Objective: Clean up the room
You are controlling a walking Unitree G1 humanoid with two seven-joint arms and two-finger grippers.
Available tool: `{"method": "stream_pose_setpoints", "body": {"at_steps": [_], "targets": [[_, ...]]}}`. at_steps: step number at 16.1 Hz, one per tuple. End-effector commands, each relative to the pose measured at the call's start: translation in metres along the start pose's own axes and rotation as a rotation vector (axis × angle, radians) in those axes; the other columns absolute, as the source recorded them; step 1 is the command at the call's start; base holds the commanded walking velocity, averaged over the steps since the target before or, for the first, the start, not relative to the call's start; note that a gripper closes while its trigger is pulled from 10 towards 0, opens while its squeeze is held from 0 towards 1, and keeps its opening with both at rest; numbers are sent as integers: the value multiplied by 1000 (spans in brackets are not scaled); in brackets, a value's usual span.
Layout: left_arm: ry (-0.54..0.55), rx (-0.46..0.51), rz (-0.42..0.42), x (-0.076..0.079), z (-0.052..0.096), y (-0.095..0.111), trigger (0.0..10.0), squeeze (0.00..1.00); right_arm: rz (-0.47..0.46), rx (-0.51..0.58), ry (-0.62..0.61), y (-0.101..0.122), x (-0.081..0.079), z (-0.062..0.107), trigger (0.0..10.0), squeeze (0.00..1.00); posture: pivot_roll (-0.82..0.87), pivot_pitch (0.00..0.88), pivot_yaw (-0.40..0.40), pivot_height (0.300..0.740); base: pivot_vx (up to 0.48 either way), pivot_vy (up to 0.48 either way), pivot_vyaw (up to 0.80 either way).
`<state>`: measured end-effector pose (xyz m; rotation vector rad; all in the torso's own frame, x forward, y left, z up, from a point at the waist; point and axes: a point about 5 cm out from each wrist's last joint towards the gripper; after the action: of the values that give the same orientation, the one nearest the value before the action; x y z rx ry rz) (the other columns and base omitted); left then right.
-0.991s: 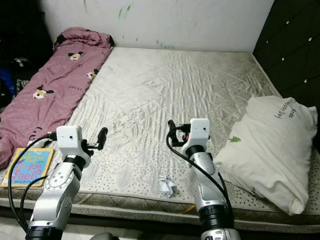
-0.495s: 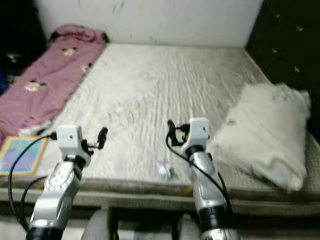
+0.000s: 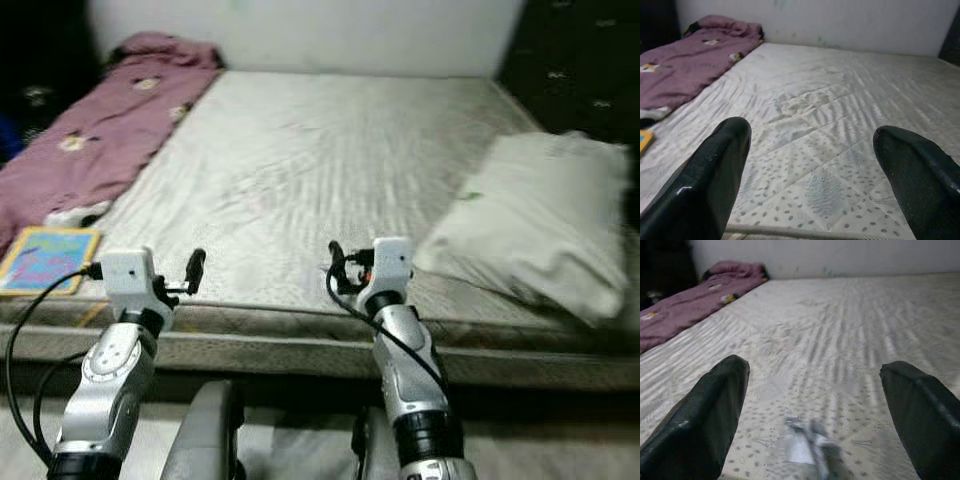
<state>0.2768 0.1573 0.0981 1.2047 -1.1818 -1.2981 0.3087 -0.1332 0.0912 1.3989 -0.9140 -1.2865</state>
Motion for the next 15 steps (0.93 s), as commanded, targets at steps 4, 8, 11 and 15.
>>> {"method": "stream_pose_setpoints", "body": {"at_steps": [4, 8, 11, 15], "targets": [[-13, -1, 10, 2, -1, 2, 10000, 0, 7, 11, 10, 5, -1, -1, 10000, 0, 72, 0, 13, 591, 0, 0, 0], [-14, -11, 14, 2, -1, 1, 10000, 0, 11, 12, 10, 5, -1, -1, 10000, 0, 68, 5, 14, 546, 0, 0, 0], [-10, -13, 15, 2, -1, 1, 10000, 0, 13, 12, 8, 5, 0, -1, 10000, 0, 68, 8, 13, 546, 0, 0, 0], [-24, -6, 22, 3, -1, 1, 10000, 0, 65, 14, 36, 6, -3, -1, 10000, 0, 66, 7, 14, 546, 138, 0, 200]]}}
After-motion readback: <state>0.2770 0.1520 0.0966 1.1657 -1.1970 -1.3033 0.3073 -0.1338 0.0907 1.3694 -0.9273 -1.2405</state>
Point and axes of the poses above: a point about 5 cm out from each wrist's last joint towards the gripper, its own z axis pointing back from the gripper into the wrist, its own y axis along the axis of the wrist's last joint, x = y × z, and after that the axes turned 8 degrees about -z, right-handed
